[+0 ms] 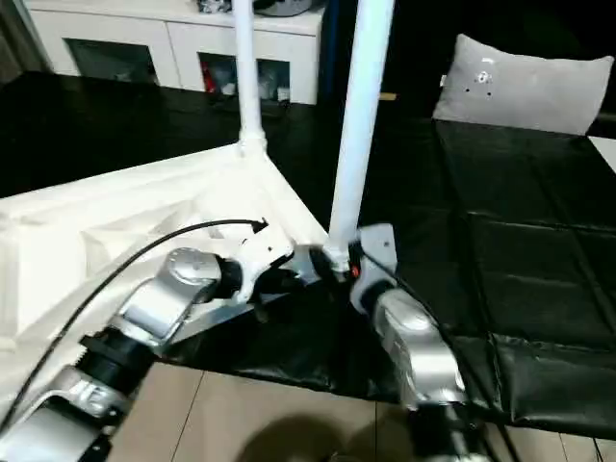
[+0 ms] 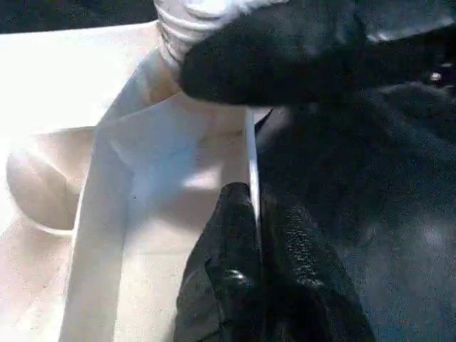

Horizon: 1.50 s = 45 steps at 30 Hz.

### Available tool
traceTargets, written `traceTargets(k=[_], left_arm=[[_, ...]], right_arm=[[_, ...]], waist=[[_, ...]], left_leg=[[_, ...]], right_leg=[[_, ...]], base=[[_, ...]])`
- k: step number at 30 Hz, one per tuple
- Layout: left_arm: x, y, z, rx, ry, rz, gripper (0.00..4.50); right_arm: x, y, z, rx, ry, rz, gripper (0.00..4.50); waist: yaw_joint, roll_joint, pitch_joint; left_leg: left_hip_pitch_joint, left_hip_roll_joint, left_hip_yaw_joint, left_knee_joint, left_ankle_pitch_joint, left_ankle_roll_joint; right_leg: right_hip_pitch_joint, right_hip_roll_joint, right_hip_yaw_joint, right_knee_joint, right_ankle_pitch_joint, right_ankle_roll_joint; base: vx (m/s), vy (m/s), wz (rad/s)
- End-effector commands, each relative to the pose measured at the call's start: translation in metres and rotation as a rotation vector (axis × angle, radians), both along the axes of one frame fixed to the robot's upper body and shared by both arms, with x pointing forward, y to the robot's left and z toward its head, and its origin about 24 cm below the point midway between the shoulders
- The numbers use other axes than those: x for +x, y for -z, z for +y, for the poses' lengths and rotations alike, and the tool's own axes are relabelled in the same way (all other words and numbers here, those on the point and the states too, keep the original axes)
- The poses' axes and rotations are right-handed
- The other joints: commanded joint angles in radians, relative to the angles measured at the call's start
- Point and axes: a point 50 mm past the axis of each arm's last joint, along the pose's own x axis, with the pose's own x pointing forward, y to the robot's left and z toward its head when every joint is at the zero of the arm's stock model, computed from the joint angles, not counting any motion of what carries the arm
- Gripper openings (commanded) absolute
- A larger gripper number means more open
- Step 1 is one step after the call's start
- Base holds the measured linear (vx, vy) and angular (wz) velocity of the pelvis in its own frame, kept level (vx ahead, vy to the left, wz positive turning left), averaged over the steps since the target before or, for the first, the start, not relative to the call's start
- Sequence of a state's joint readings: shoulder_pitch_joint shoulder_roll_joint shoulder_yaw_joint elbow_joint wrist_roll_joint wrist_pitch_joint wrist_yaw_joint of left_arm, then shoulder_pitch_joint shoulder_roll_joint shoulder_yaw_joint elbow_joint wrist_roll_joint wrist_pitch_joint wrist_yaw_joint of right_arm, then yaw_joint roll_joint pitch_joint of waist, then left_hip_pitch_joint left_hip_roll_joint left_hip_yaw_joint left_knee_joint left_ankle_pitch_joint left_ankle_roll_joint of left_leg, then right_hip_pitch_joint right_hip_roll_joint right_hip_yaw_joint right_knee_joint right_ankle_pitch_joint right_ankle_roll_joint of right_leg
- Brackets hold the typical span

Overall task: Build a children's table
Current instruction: Rotate leg to tighten

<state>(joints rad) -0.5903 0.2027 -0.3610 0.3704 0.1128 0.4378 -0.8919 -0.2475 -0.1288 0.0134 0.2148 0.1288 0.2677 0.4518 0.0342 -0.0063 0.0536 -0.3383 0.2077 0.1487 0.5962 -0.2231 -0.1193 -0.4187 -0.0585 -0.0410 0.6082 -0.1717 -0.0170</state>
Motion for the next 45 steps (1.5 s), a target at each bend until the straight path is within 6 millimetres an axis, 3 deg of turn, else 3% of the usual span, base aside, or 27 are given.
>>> traceTargets(k=[1, 5, 11, 16, 21, 30, 38, 41, 42, 43, 45], left_arm=[[-0.001, -0.013, -0.005, -0.031, 0.132, -0.056, 0.0], [-0.005, -0.012, 0.006, -0.029, 0.274, -0.004, 0.0], [-0.009, -0.011, 0.02, 0.08, 0.467, 0.033, 0.0], [-0.01, -0.012, 0.022, 0.105, 0.55, 0.056, 0.0], [-0.008, -0.015, 0.026, 0.128, 0.617, 0.063, 0.0], [-0.006, -0.018, 0.028, 0.129, 0.662, 0.063, 0.0], [-0.006, -0.017, 0.029, 0.128, 0.674, 0.069, 0.0], [-0.006, -0.017, 0.03, 0.123, 0.671, 0.072, 0.0], [-0.006, -0.017, 0.03, 0.123, 0.671, 0.072, 0.0], [-0.006, -0.015, 0.03, 0.116, 0.663, 0.077, 0.0], [-0.007, -0.014, 0.03, 0.107, 0.65, 0.081, 0.0]], right_arm=[[-0.006, -0.009, 0.0, 0.018, -0.109, -0.046, 4.47], [-0.019, -0.017, -0.013, -0.058, -0.347, -0.078, 4.47], [-0.019, -0.02, -0.03, -0.118, -0.476, -0.061, 4.47], [-0.024, -0.02, -0.032, -0.142, -0.604, -0.027, 4.47], [-0.031, -0.021, -0.029, -0.13, -0.773, 0.006, 4.47], [-0.03, -0.021, -0.027, -0.124, -0.825, 0.03, 3.9], [-0.031, -0.02, -0.027, -0.115, -0.85, 0.053, 3.15], [-0.031, -0.019, -0.026, -0.108, -0.854, 0.056, 2.88], [-0.031, -0.019, -0.026, -0.108, -0.854, 0.056, 2.8], [-0.033, -0.018, -0.024, -0.078, -0.854, 0.063, 2.78], [-0.034, -0.018, -0.022, -0.047, -0.847, 0.071, 2.75]], waist=[[0.005, -0.005, -0.06], [0.012, -0.007, -0.061], [0.023, -0.006, -0.062], [0.027, -0.011, -0.065], [0.028, -0.014, -0.064], [0.03, -0.015, -0.066], [0.031, -0.022, -0.065], [0.032, -0.018, -0.066], [0.032, -0.019, -0.066], [0.031, -0.027, -0.067], [0.033, -0.023, -0.067]], left_leg=[[-0.016, 0.001, 0.016, -0.069, -0.112, 0.067], [-0.017, 0.003, 0.016, -0.067, -0.11, 0.083], [-0.013, 0.006, 0.017, -0.067, -0.1, 0.082], [-0.017, 0.007, 0.017, -0.065, -0.079, 0.087], [-0.016, 0.005, 0.018, -0.063, -0.093, 0.096], [-0.015, 0.007, 0.018, -0.062, -0.077, 0.089], [-0.016, 0.008, 0.019, -0.062, -0.076, 0.09], [-0.016, 0.009, 0.018, -0.062, -0.07, 0.088], [-0.016, 0.008, 0.018, -0.062, -0.068, 0.088], [-0.017, 0.008, 0.019, -0.061, -0.064, 0.09], [-0.017, 0.007, 0.018, -0.062, -0.059, 0.092]], right_leg=[[0.074, -0.053, 0.038, -0.078, -0.21, -0.186], [0.072, -0.055, 0.038, -0.074, -0.198, -0.19], [0.067, -0.056, 0.038, -0.071, -0.199, -0.201], [0.075, -0.059, 0.037, -0.063, -0.148, -0.222], [0.075, -0.059, 0.035, -0.068, -0.175, -0.222], [0.074, -0.059, 0.034, -0.063, -0.163, -0.23], [0.075, -0.059, 0.034, -0.064, -0.176, -0.225], [0.075, -0.06, 0.034, -0.062, -0.174, -0.224], [0.075, -0.059, 0.034, -0.062, -0.166, -0.225], [0.076, -0.059, 0.034, -0.061, -0.16, -0.225], [0.076, -0.059, 0.034, -0.06, -0.158, -0.226]], base=[[0.0, 0.0, 0.0], [0.0, 0.0, 0.0], [0.0, 0.0, 0.0], [0.0, 0.0, 0.0], [0.0, 0.0, 0.0], [0.0, 0.0, 0.0], [0.0, 0.0, 0.0], [0.0, 0.0, 0.0], [0.0, 0.0, 0.0], [0.0, 0.0, 0.0], [0.0, 0.0, 0.0]])
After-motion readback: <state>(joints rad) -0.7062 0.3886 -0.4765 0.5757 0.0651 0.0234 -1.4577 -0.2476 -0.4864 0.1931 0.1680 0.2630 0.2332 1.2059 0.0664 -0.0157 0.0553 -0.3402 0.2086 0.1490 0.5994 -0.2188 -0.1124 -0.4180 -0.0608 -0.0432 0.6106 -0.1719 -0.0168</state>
